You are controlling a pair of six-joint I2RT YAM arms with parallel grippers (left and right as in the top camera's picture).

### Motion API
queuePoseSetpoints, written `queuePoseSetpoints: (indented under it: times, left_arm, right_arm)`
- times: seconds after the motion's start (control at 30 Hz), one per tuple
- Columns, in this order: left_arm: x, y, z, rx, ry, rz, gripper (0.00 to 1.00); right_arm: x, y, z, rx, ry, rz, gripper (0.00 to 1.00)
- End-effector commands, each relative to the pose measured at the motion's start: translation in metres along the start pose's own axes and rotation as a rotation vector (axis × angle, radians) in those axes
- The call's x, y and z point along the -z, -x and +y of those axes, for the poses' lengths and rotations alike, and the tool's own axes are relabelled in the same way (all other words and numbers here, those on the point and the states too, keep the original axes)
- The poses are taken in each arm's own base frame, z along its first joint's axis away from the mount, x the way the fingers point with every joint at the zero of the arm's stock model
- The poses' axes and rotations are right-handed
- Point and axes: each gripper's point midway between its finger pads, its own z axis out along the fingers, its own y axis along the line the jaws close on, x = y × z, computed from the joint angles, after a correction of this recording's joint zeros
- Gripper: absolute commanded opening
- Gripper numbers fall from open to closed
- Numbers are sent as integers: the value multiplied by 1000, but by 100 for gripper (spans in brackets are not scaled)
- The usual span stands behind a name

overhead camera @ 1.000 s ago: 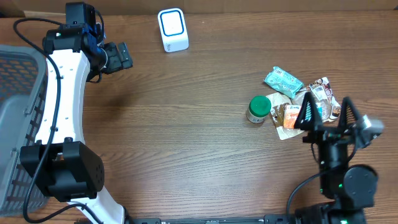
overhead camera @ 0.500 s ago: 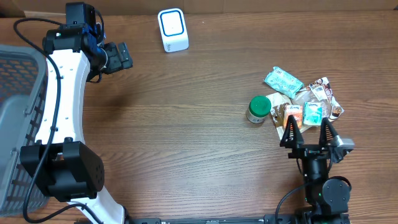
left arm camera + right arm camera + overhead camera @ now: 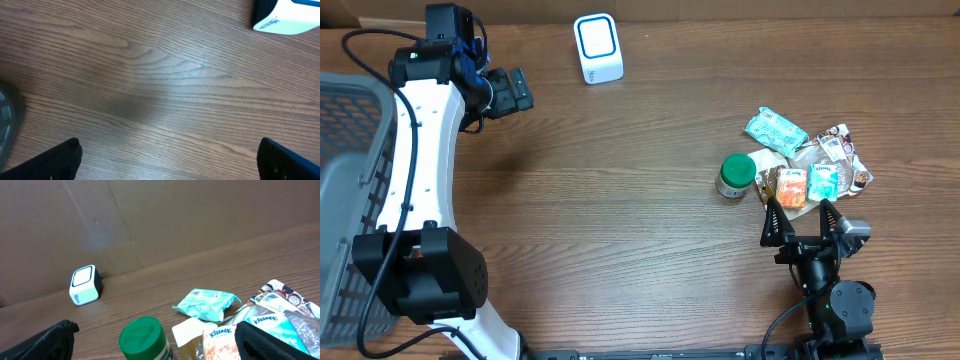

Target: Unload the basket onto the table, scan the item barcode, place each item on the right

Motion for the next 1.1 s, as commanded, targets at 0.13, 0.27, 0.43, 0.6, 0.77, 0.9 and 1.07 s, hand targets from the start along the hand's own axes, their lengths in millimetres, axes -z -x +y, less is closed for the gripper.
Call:
queuePoseSetpoints:
  times: [0.13,0.27,0.43,0.6,0.77,0.9,1.07]
  left_arm:
    - [6,6,-3,-23,-5,-25,100]
    - [6,6,-3,-23,-5,-25,99]
    - [6,6,-3,-23,-5,-25,100]
    - [6,6,-3,-23,-5,-25,100]
    - [6,6,-4,-25,-4,-23,100]
    - [23,5,-15,-48,-23,-59,100]
    - [79,-3,-50,-125,-95,-174,99]
  right_arm:
    - [0,-2,1,-1,12,-2,100]
    - [0,-2,1,-1,12,-2,100]
    - [0,-2,1,-1,12,-2,100]
    - [0,-2,1,-1,12,-2,100]
    - [0,-2,1,-1,12,-2,100]
    - [0,-2,1,-1,12,-2,100]
    - [0,-2,1,-1,12,-2,100]
